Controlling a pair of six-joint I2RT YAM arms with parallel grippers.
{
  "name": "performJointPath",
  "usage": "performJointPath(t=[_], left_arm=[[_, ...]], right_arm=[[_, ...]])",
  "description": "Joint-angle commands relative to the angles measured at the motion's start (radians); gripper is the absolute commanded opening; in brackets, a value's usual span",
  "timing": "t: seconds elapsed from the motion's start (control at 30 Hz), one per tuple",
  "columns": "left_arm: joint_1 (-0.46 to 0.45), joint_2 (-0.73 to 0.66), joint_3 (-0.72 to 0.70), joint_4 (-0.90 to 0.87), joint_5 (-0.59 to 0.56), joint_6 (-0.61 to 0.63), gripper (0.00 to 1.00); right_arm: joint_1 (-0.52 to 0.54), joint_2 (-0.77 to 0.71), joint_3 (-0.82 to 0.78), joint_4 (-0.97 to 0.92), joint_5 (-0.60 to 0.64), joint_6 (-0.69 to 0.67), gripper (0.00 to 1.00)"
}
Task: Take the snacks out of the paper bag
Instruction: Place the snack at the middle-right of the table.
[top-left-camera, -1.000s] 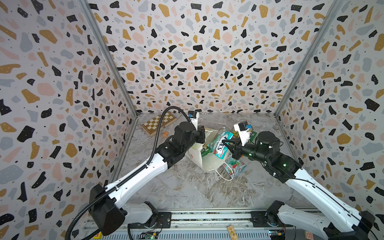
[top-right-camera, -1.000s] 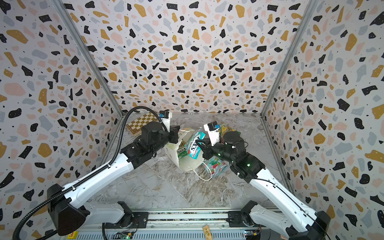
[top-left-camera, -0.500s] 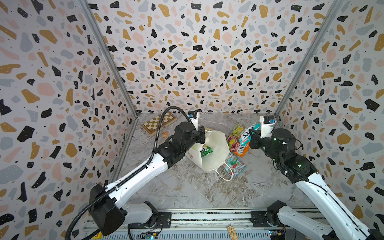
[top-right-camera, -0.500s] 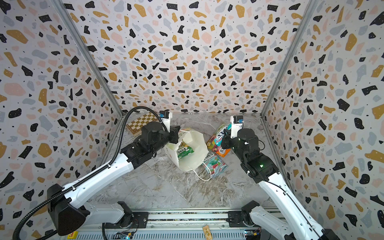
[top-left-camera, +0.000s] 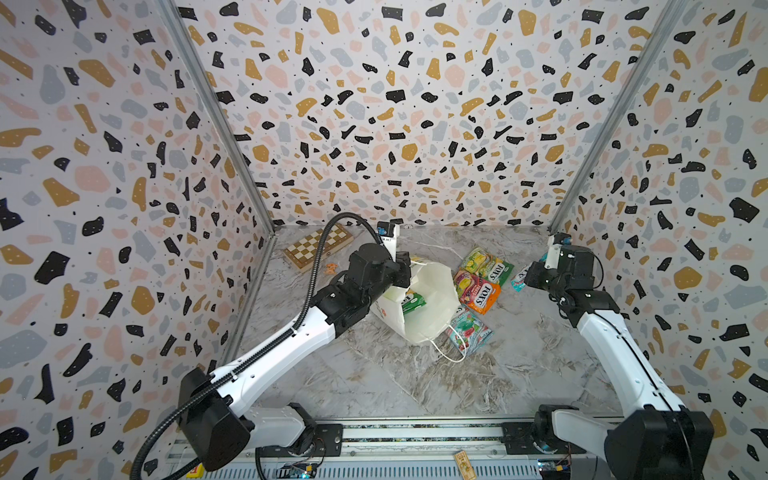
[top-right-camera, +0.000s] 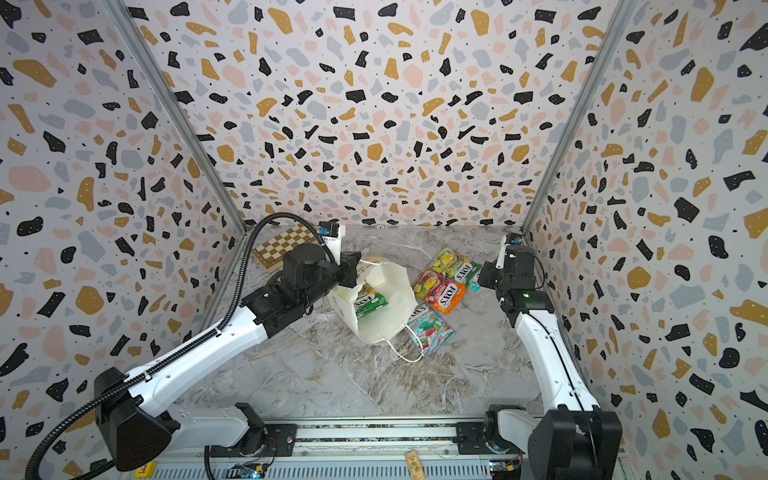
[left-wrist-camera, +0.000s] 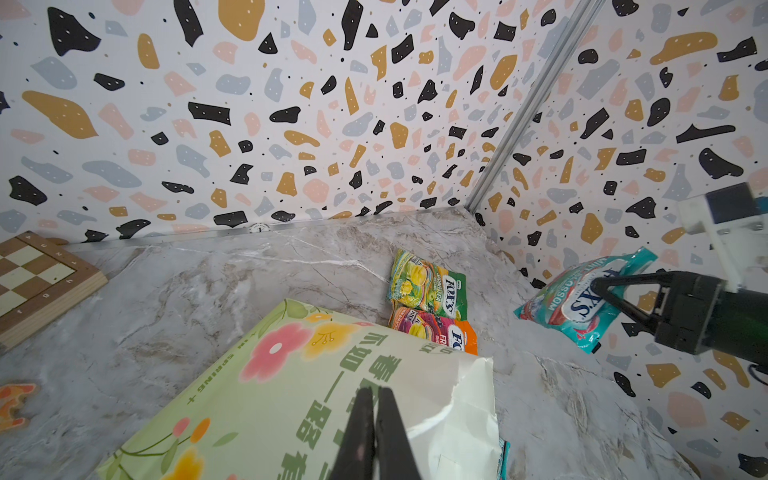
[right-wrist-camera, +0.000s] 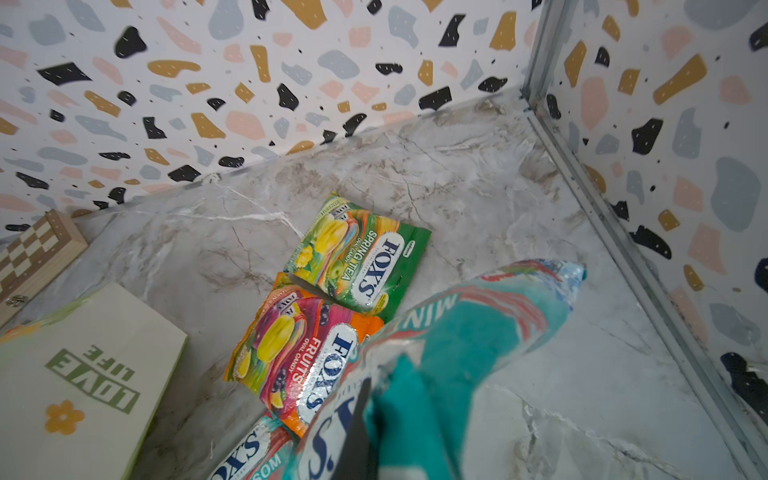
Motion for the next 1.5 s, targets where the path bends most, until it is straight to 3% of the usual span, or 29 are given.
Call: performJointPath(t=[0.0, 0.43, 0.6, 1.13, 1.37, 1.47], left_arm=[[-0.001, -0.014, 0.007, 0.035, -0.005, 0.017, 0.0], [-0.002, -0.015, 0.01, 0.027, -0.017, 0.027, 0.0], [-0.002, -0.015, 0.007, 0.027, -0.013, 0.026, 0.0], [-0.002, -0.021, 0.017, 0.003, -0.017, 0.035, 0.0], [-0.002, -0.018, 0.016, 0.004, -0.018, 0.036, 0.0], [-0.002, -0.018, 0.017, 0.005, -0.018, 0.035, 0.0]], right_arm=[[-0.023, 0.04, 0.013, 0.118, -0.076, -0.024, 0.0], [-0.173, 0.247, -0.025, 0.274, -0.438, -0.074, 0.0], [-0.229, 0.293, -0.081, 0.306, -0.51, -0.09, 0.0], [-0.287, 0.376, -0.041, 0.15, -0.316, -0.18, 0.01], [-0.288, 0.38, -0.042, 0.147, -0.266, -0.171, 0.13], [-0.287, 0.378, -0.041, 0.145, -0.238, -0.16, 0.24]])
